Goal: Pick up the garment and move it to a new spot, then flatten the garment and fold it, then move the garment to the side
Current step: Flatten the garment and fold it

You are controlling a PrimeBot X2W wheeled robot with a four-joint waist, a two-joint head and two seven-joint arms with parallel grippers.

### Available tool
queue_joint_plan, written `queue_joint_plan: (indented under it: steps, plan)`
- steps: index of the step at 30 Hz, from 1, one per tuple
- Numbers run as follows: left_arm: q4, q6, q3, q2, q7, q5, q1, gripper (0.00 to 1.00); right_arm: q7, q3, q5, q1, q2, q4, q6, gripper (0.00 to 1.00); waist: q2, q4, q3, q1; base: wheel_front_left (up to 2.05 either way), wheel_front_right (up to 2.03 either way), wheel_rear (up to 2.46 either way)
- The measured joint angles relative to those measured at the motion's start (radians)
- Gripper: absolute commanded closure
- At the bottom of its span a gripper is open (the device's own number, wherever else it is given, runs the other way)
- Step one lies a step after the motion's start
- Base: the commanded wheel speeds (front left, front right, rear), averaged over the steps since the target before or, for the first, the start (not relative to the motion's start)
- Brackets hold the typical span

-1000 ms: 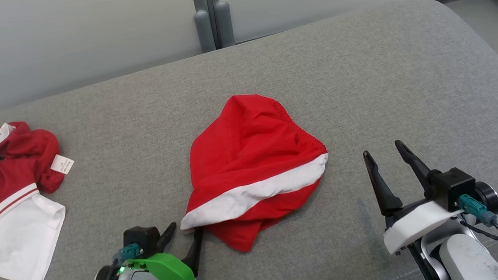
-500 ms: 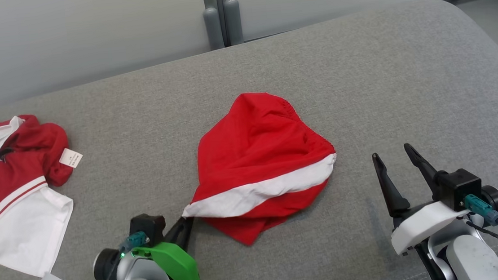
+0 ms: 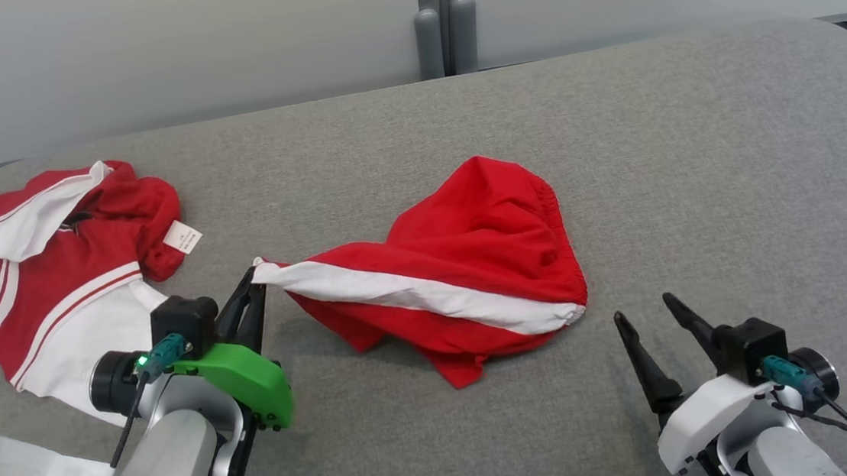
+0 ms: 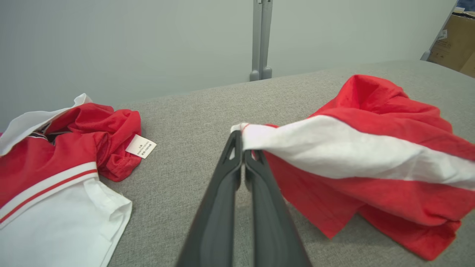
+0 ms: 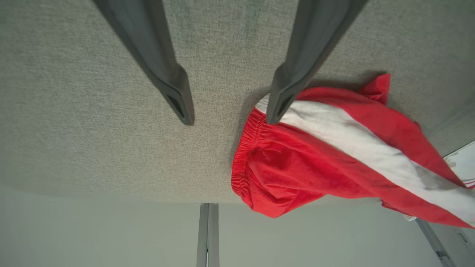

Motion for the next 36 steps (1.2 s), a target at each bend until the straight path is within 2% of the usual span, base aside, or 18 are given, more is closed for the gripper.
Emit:
queue_joint_plan:
  steps: [2, 10, 22, 36]
  plan:
    - [-0.012, 0.013, 0.016, 0.002, 0.0, 0.001, 0.002, 1.0, 0.002, 0.018, 0.0, 0.0, 0.0, 0.018, 0.007, 0.0, 0.0, 0.015, -0.002, 0.0, 0.0, 0.0, 0.0]
    - [-0.034, 0.013, 0.019, 0.003, 0.0, 0.02, 0.068, 1.0, 0.009, 0.056, 0.012, -0.007, 0.001, 0.092, 0.024, 0.0, 0.0, 0.067, -0.001, 0.0, 0.0, 0.0, 0.0]
    - [-0.066, 0.01, 0.01, -0.008, 0.0, 0.052, 0.089, 1.0, 0.009, 0.09, 0.051, -0.07, 0.002, 0.206, 0.033, 0.0, 0.0, 0.126, 0.017, 0.0, 0.0, 0.0, 0.0]
    - [-0.085, 0.007, 0.015, -0.008, 0.0, 0.062, 0.112, 1.0, 0.01, 0.179, 0.082, -0.149, 0.007, 0.297, 0.033, 0.02, 0.0, 0.144, 0.036, 0.0, 0.0, 0.0, 0.0]
